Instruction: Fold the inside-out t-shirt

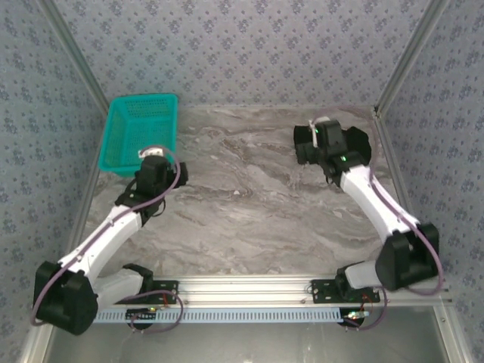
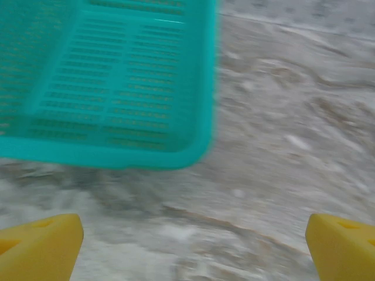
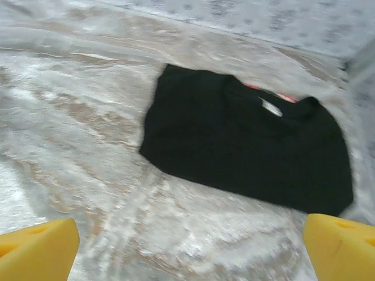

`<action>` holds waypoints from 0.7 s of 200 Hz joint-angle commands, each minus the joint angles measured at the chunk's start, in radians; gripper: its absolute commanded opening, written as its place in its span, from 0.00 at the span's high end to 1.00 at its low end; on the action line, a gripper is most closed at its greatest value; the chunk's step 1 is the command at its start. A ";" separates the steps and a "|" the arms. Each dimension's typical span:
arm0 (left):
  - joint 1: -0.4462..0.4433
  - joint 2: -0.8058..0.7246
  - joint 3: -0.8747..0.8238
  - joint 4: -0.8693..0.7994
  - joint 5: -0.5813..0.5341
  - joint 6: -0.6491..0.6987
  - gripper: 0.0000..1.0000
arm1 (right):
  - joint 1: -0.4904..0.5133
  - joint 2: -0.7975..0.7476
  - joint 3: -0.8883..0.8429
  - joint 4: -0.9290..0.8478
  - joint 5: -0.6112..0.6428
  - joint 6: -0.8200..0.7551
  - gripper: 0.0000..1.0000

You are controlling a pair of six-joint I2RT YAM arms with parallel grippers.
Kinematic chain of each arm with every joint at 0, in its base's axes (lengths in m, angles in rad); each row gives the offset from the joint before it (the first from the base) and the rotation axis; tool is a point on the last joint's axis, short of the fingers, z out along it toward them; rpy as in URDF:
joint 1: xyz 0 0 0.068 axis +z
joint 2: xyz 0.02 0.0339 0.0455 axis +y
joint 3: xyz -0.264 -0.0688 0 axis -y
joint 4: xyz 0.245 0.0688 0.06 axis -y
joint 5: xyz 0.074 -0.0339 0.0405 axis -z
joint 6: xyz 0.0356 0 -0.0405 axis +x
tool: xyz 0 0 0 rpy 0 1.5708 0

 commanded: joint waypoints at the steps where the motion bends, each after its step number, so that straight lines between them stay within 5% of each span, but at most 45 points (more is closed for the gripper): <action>1: 0.053 -0.018 -0.147 0.303 -0.194 0.142 0.02 | -0.021 -0.056 -0.224 0.191 0.201 0.084 0.00; 39: 0.227 0.166 -0.236 0.559 -0.006 0.229 0.02 | -0.159 -0.084 -0.577 0.719 0.118 0.035 0.00; 66: 0.243 0.335 -0.214 0.703 0.061 0.309 0.02 | -0.227 0.016 -0.673 0.964 0.009 0.012 0.00; 73: 0.244 0.342 -0.191 0.661 0.064 0.320 0.02 | -0.221 0.023 -0.669 0.975 0.008 -0.005 0.00; 107: 0.279 0.387 -0.305 0.946 0.138 0.358 0.02 | -0.231 0.140 -0.727 1.218 -0.085 -0.034 0.00; 140: 0.356 0.472 -0.271 0.951 0.289 0.317 0.02 | -0.268 0.187 -0.691 1.164 -0.130 0.000 0.00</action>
